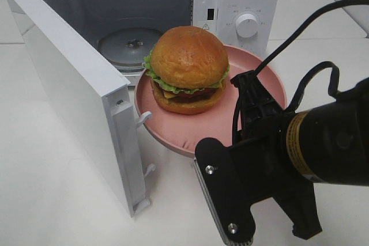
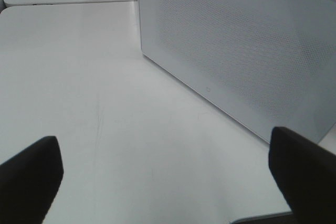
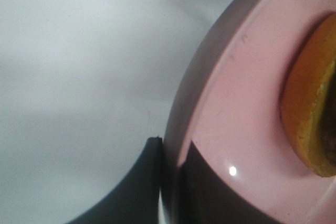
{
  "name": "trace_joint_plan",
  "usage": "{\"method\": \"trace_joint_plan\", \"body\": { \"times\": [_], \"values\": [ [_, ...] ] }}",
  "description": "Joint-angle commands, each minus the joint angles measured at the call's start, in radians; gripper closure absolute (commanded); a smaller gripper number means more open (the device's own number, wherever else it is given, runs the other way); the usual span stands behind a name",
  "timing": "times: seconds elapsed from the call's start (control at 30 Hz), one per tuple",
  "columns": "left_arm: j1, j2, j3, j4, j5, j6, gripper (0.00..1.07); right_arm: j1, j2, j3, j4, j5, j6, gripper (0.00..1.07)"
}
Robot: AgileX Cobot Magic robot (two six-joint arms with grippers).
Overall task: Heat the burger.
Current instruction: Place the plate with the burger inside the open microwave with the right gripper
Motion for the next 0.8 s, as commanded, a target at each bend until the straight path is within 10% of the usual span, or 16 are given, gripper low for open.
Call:
{"method": "trace_joint_plan", "body": {
  "times": [0.03,0.8],
  "values": [
    [0.003,-0.021,0.005,-0.005,-0.001,-0.001,0.07,-0.034,-0.008,-0.005,-0.051,-0.056,-0.050,1.07],
    [0.003,-0.021,0.005,-0.005,-0.001,-0.001,0.07,-0.281,0.005,-0.006,0.215,-0.184,-0.515,1.07]
  ]
}}
